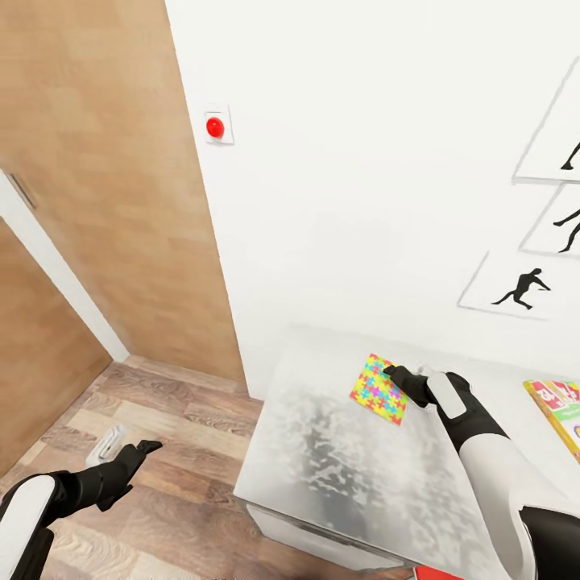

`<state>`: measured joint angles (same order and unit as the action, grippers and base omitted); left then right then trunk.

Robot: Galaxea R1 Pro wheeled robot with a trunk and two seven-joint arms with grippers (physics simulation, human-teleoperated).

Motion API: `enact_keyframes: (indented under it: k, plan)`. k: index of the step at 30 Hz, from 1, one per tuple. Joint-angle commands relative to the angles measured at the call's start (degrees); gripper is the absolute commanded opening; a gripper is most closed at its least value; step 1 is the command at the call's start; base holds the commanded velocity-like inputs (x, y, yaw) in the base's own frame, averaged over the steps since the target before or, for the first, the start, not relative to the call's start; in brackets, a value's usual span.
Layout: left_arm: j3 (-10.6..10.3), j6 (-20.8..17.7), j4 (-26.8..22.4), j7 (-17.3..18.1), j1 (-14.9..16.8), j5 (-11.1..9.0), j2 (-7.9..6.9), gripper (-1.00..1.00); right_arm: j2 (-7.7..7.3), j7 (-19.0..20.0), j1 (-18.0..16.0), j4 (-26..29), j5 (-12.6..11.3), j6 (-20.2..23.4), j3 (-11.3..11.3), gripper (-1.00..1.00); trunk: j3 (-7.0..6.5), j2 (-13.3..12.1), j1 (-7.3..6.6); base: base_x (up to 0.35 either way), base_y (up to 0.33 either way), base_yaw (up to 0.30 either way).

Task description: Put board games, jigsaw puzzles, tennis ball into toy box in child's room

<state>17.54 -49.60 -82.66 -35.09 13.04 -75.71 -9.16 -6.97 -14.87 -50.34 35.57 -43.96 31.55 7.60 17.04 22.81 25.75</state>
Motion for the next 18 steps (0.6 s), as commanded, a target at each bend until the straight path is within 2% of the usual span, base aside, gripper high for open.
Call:
enact_keyframes:
  k: [1,10,18]
  plan:
    - [0.0,-0.1,0.0,-0.6,0.1,-0.6,0.00,1.00,0.00,-0.5,0.0,0.1,-0.6,0.2,0.0,1.00,0.10,0.1,0.03,0.000,0.000,0.256]
    - [0.0,-0.1,0.0,-0.6,0.1,-0.6,0.02,1.00,0.02,-0.5,0.0,0.1,-0.6,0.2,0.0,1.00,0.10,0.1,0.03,0.000,0.000,0.283]
    - [0.0,-0.1,0.0,-0.6,0.1,-0.6,0.02,1.00,-0.06,0.0,0.0,0.1,-0.5,0.2,0.0,1.00,-0.01,0.1,0.03,0.000,0.000,0.060]
